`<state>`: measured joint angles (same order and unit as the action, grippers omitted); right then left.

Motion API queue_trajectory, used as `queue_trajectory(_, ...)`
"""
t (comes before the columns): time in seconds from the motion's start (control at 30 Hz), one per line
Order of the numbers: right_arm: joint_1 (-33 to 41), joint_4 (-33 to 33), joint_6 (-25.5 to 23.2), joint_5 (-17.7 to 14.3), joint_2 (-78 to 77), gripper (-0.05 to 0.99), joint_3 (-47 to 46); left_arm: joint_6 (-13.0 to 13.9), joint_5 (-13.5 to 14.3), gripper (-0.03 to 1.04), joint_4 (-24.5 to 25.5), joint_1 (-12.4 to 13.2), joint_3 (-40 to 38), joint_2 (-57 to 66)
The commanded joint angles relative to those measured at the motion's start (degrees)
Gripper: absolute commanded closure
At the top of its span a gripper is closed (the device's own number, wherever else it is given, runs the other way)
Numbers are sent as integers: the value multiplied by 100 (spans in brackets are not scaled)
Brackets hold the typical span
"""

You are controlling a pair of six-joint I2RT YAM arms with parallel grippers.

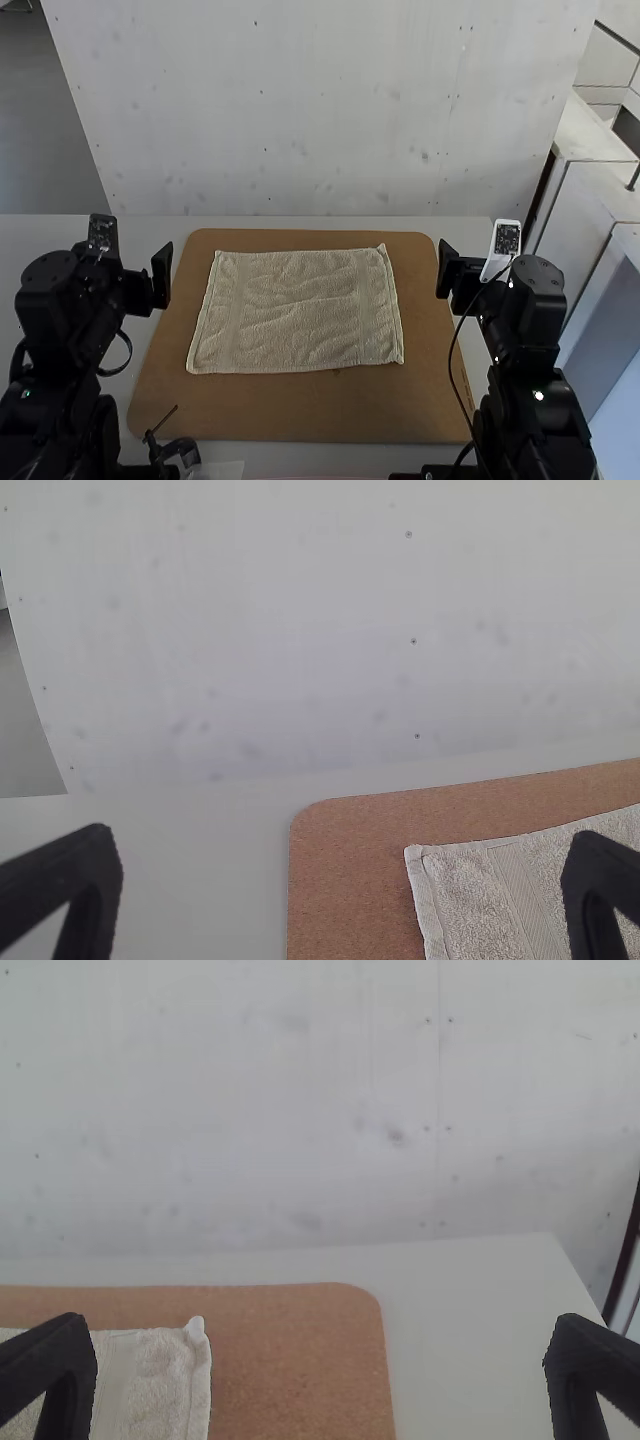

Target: Fold the towel.

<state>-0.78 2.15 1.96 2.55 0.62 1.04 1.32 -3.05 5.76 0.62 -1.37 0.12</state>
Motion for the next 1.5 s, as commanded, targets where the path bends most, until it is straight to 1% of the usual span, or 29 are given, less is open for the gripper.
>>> queue_trajectory(0.0,-10,374,-55,264,-1,-3,-113,87,-82,3,-57,-45,145,32)
queue_trajectory(0.7,-10,374,-55,264,-1,-3,-113,79,-82,3,-57,-71,145,32)
queue_trajectory(0.8,-10,374,-55,264,-1,-3,-113,70,-214,3,-57,-71,145,23)
queue_trajectory(0.9,-10,382,-55,264,-1,-3,-113,79,-231,3,-57,-71,145,32)
queue_trajectory(0.97,-10,374,-55,264,-1,-3,-113,87,-363,3,-57,-71,145,23)
queue_trajectory(1.1,-10,382,-55,264,-1,-3,-113,123,-319,3,-57,-80,154,23)
queue_trajectory(1.17,-10,374,-55,264,-1,-3,-113,70,-319,3,-57,-80,154,14)
queue_trajectory(1.33,-10,374,-55,264,-1,-3,-113,87,-425,2,-57,-71,145,14)
queue_trajectory(1.47,-10,374,-55,264,-1,-3,-113,87,-433,3,-57,-71,145,14)
